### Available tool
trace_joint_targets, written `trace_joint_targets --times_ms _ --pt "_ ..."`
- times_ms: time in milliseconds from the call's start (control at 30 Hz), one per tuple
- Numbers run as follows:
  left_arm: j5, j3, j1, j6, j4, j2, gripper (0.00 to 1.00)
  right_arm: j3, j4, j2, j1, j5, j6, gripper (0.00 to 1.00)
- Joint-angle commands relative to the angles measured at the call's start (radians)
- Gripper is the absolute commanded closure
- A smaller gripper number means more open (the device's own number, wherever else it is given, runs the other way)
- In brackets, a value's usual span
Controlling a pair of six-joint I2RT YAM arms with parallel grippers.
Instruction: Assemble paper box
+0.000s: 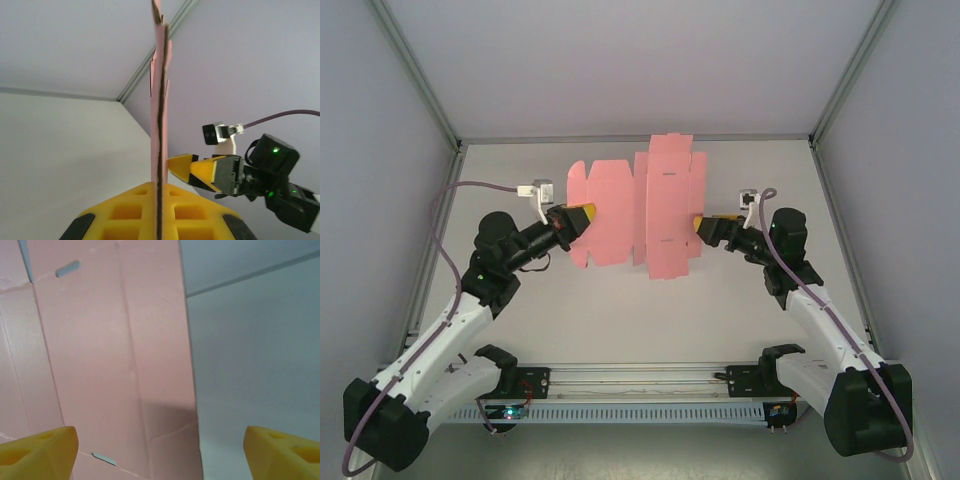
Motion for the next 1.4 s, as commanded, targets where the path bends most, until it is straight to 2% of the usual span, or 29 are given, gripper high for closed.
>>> trace_joint_targets --times_ms 0,100,300,367,400,500,567,667,767,800,867,933,967,1100,1167,1267,1367 --pt "0.036 0.0 -0.017 -0.024 0.043 -0.051 1.0 -0.035 0.137 0.02 -0.009 -0.116 0.055 0.17" --pt "0.04 0.013 -0.021 -0.02 0.021 -0.076 1.0 -0.032 0.169 0.035 -0.008 -0.146 0.081 0.25" --pt "0.023 0.011 -0.024 -0.01 0.0 -0.092 1.0 -0.047 0.255 0.007 -0.009 -0.192 0.101 0.52" --pt "0.015 0.006 -0.024 -0.012 0.0 -0.092 1.0 -0.053 0.255 -0.008 -0.009 -0.192 0.098 0.71" --pt "0.015 0.004 -0.023 -0.011 0.002 -0.093 1.0 -0.054 0.26 -0.013 -0.01 -0.203 0.1 0.76" --pt "-0.016 0.002 -0.024 -0.002 -0.017 -0.098 1.0 -0.061 0.264 -0.026 -0.009 -0.215 0.103 0.79" --pt "-0.05 0.004 -0.024 0.006 -0.046 -0.103 1.0 -0.065 0.255 -0.039 -0.009 -0.204 0.089 0.89" --pt "-0.073 0.006 -0.024 0.022 -0.086 -0.105 1.0 -0.067 0.256 -0.047 -0.009 -0.211 0.074 1.0" --pt "-0.094 0.002 -0.024 0.028 -0.122 -0.105 1.0 -0.067 0.25 -0.055 -0.009 -0.211 0.044 1.0" --pt "-0.117 0.003 -0.024 0.029 -0.153 -0.109 0.93 -0.065 0.238 -0.058 -0.009 -0.209 0.027 1.0" --pt "-0.183 0.006 -0.023 0.038 -0.238 -0.119 0.48 -0.057 0.197 -0.066 -0.008 -0.2 -0.023 1.0" --pt "-0.294 0.014 -0.023 0.049 -0.369 -0.137 0.03 -0.044 0.112 -0.079 -0.004 -0.184 -0.112 1.0" --pt "-0.358 0.018 -0.024 0.053 -0.444 -0.144 0.0 -0.039 0.068 -0.086 0.0 -0.164 -0.144 1.0" --pt "-0.707 0.068 -0.024 0.033 -0.792 -0.157 0.0 -0.035 -0.055 -0.106 0.028 -0.108 -0.252 1.0" --pt "-0.829 0.097 -0.024 0.013 -0.922 -0.143 0.0 -0.026 -0.14 -0.103 0.053 -0.062 -0.31 1.0" --pt "-0.875 0.116 -0.024 0.006 -1.001 -0.122 0.0 -0.013 -0.229 -0.076 0.093 -0.03 -0.383 1.0" --pt "-0.803 0.105 -0.024 0.028 -0.959 -0.111 0.0 0.033 -0.344 -0.015 0.14 0.033 -0.485 1.0"
